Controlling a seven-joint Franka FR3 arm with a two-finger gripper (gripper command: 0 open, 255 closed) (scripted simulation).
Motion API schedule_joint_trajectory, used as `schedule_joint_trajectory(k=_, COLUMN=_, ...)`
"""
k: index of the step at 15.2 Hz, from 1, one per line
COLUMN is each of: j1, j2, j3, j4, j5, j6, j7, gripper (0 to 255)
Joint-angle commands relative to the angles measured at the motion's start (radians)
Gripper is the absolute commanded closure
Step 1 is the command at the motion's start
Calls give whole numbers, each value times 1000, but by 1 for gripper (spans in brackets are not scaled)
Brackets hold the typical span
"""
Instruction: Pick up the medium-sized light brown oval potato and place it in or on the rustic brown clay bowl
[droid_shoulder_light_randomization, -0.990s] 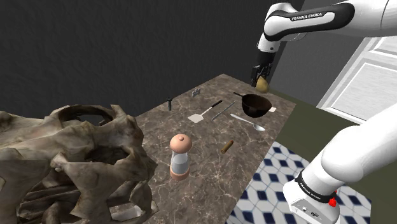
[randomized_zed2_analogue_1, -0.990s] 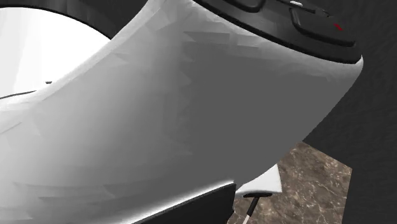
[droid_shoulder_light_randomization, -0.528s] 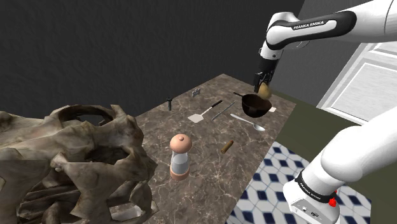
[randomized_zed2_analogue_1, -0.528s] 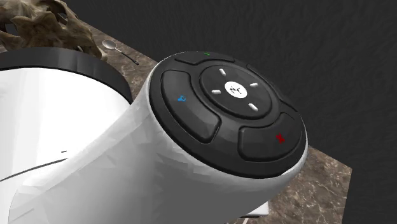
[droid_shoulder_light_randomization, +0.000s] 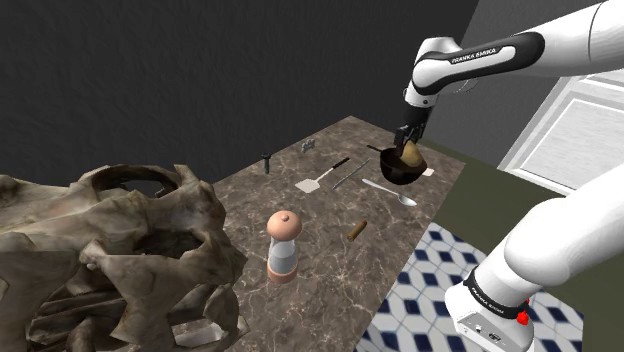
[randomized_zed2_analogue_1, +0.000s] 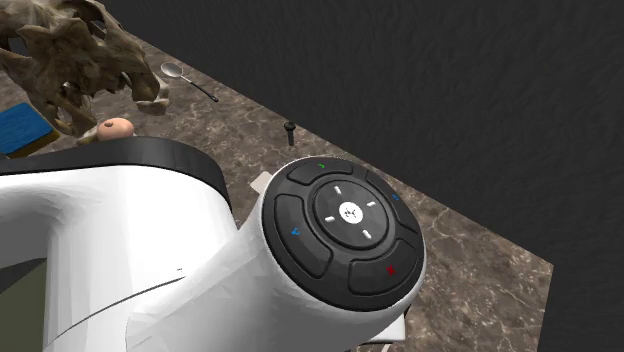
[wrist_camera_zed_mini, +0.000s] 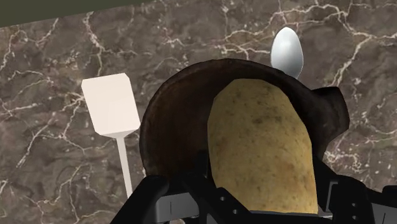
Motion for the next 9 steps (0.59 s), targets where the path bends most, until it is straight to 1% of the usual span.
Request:
schedule_joint_trajectory(k=1, j1=0, j2=3, j3=0, j4=-4, j5=1, j6=8, j7=0, gripper=255)
schedule_joint_trajectory(k=6, j1=0, j2=3, j3=0, j4=-4, j5=1, j6=8, j7=0, gripper=255)
schedule_joint_trajectory(k=7, j1=0, j2=3, j3=0, j4=-4, j5=1, j6=8, j7=0, gripper=0)
schedule_joint_trajectory(k=9, j1=0, j2=3, j3=0, j4=-4, j5=1, j6=8, j7=0, gripper=0)
